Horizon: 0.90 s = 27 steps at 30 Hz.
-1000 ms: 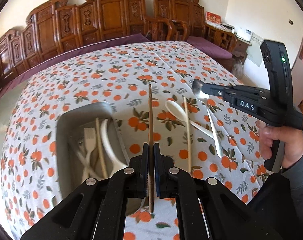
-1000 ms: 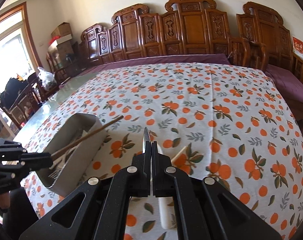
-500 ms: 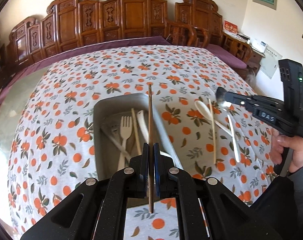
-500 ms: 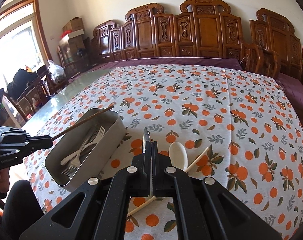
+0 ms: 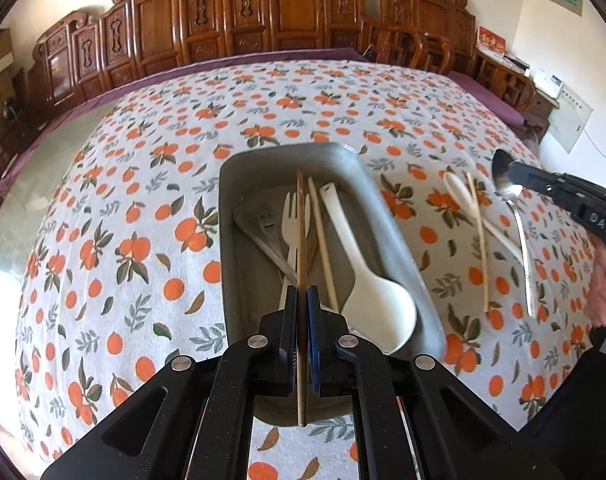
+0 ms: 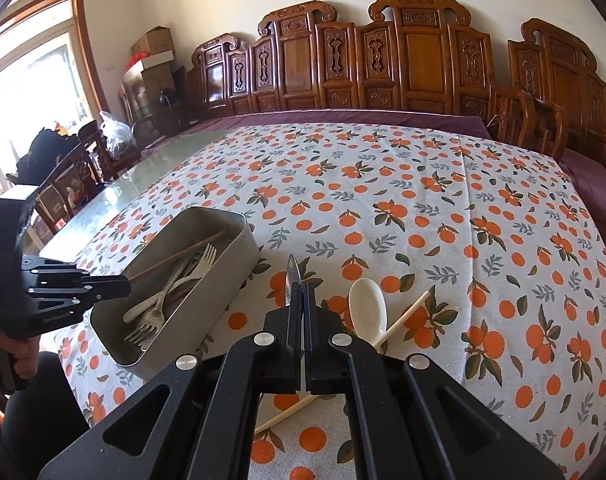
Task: Organize utensils
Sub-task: 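Carry the chopstick into the grey tray and open the left tool, then lower the metal spoon into the grey tray and open the right tool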
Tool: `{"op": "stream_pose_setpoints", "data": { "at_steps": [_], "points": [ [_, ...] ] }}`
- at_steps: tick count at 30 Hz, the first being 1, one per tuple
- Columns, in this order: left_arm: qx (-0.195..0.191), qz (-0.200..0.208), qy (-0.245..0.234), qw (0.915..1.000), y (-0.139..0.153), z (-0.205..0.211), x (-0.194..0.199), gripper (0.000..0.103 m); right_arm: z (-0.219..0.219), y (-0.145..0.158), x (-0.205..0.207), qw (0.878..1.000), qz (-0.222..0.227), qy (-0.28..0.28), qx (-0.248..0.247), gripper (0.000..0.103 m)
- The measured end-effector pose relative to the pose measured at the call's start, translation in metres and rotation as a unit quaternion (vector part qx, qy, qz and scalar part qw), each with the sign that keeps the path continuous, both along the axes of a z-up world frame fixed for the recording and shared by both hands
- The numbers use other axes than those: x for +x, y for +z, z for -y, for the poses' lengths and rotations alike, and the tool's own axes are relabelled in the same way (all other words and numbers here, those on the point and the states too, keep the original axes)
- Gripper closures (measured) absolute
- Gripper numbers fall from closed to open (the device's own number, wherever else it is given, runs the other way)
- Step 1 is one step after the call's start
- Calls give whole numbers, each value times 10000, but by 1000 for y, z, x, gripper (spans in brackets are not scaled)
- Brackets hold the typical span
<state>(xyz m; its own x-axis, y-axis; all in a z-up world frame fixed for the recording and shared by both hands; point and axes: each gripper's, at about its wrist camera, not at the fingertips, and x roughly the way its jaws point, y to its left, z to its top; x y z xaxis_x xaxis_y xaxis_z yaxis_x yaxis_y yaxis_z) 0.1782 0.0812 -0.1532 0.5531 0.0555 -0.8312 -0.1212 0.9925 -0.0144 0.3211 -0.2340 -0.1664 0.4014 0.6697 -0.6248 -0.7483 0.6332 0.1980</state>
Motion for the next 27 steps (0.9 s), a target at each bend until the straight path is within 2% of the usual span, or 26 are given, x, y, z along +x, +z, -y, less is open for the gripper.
{"op": "stream_pose_setpoints", "data": {
  "at_steps": [5,9,11,20,25,27],
  "points": [
    [-103,-98,75,9999,-5,-3,2,98,-1,-1,0,10000,-12,12,2,101],
    [-138,-18,140,9998,-2,-7,-1,87,-7,2,-2,10000,-24,50,21,101],
    [-160,42,169,9997,0,-8,-3,78,-12,5,-4,9999,-24,85,55,101],
    [-131,294,290,9991,11,-18,-12,68,-46,12,-16,9995,-50,298,125,101],
    [-181,400,334,9985,19,-26,-18,67,-68,16,-13,9991,-172,334,211,101],
    [-182,446,365,9982,24,-30,-20,60,-78,18,-13,9989,-185,360,225,101]
  ]
}}
